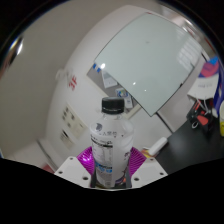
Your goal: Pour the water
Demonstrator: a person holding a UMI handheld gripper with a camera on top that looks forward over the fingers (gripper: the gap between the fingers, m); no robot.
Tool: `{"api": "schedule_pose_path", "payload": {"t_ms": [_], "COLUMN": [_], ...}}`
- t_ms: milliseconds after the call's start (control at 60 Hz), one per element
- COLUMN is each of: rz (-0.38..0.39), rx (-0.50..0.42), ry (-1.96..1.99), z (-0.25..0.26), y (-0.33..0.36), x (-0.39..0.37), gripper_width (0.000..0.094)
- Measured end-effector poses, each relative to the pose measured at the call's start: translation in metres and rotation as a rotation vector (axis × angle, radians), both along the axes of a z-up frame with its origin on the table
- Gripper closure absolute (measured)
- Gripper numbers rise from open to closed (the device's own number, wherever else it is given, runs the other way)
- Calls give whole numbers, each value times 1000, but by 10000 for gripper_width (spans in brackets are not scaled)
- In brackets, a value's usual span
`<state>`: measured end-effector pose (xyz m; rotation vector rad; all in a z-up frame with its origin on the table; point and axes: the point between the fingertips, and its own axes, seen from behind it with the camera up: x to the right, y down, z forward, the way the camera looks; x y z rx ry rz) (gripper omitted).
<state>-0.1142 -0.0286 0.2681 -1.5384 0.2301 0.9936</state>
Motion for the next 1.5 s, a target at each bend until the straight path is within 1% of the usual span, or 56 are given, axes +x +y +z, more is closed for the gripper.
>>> {"api": "schedule_pose_path", "payload": {"t_ms": [50, 117, 217, 283, 350, 483, 550, 567, 600, 667, 700, 767, 850, 917, 1000, 1050, 1067, 1100, 1183, 1200, 1217, 1250, 1283, 1317, 1333, 1350, 1433, 1467, 1500], "rz": [48, 131, 174, 171, 159, 89, 76, 66, 63, 59, 67, 86, 114, 129, 119, 85, 65, 31, -101, -121, -152, -215, -255, -294, -315, -339, -400, -414, -432], "rx": [-4, -11, -28, -48, -79, -154, -168, -180, -192, -212, -220, -243, -252, -235, -175, -112, -103, -65, 32, 58, 62, 83, 100, 103, 111, 99, 57, 36, 2], "ry": [172, 437, 798, 994, 1167, 1388, 1488, 1495, 1507, 1518, 1516, 1499, 1411, 1237, 942, 759, 690, 559, 216, 160, 86, -37, -150, -255, -296, -346, -546, -607, -663], "z": [25, 55, 68, 61, 38, -14, -29, -34, -34, -42, -44, -40, -25, -6, 23, 34, 44, 53, 75, 71, 74, 74, 74, 68, 69, 62, 30, 8, -12], "y": [3, 3, 17, 21, 35, 50, 54, 40, 54, 54, 44, 52, 47, 46, 36, 26, 38, 39, 42, 32, 46, 51, 54, 58, 42, 48, 51, 49, 51], "x": [25, 59, 122, 162, 198, 247, 264, 262, 271, 275, 271, 270, 262, 253, 250, 266, 262, 271, 309, 331, 326, 344, 358, 373, 392, 386, 414, 439, 442], "gripper_width": [552, 553, 551, 552, 551, 549, 550, 549, 551, 544, 548, 549, 550, 550, 552, 550, 552, 552, 552, 553, 551, 549, 550, 552, 552, 552, 552, 551, 554]}}
